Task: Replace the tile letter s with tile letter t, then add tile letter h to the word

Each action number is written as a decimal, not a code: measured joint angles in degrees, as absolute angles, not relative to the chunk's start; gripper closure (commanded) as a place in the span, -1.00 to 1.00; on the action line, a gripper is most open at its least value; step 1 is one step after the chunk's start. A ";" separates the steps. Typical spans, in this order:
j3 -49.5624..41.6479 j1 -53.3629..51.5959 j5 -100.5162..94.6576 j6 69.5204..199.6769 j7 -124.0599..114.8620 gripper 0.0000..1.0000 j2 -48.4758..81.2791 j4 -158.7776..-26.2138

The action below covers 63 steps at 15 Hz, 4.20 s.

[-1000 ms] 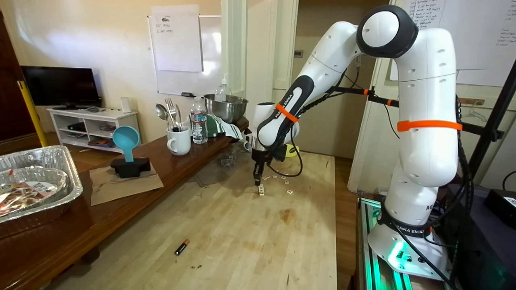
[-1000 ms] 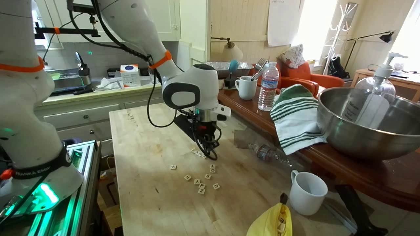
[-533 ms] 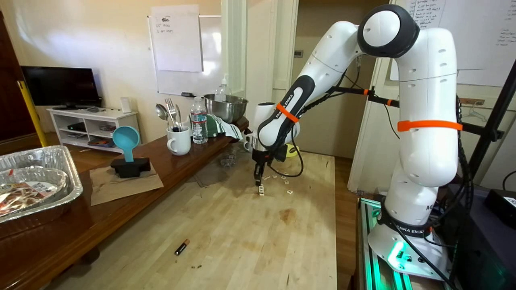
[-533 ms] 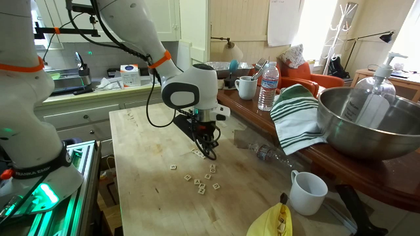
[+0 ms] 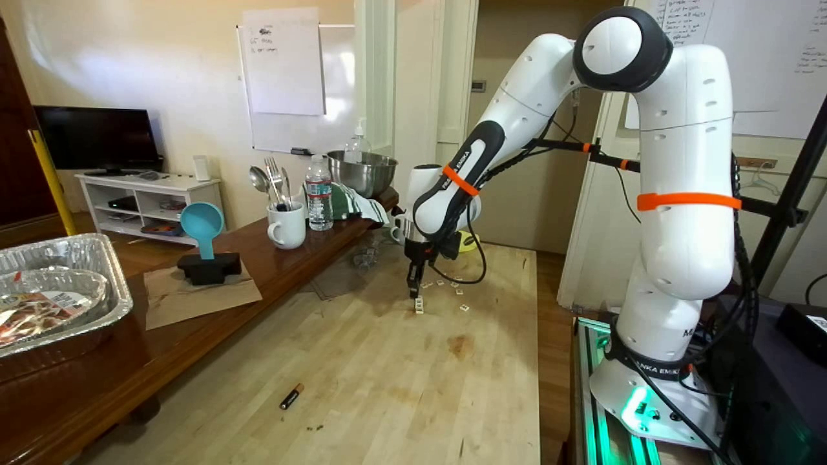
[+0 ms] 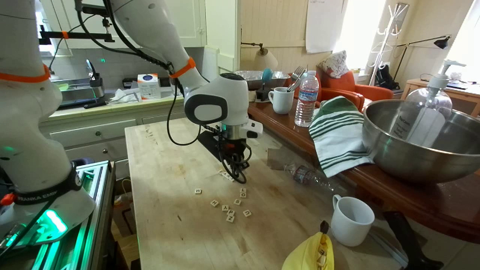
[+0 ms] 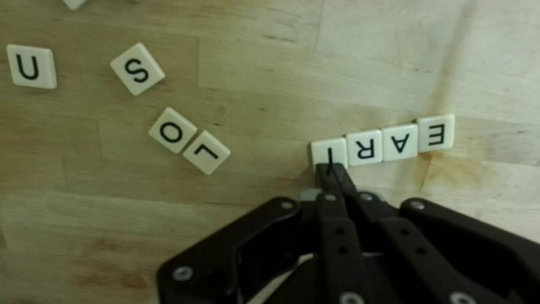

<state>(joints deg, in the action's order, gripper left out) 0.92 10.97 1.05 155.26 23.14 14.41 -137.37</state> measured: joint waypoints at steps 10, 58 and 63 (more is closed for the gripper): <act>0.88 10.97 2.27 155.28 23.11 1.00 13.63 -138.48; -10.48 11.99 -8.04 162.35 54.00 1.00 4.11 -152.19; -11.02 12.00 -10.77 163.06 53.85 1.00 5.70 -152.13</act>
<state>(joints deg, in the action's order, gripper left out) -11.02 12.00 -10.77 163.06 53.85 5.70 -152.13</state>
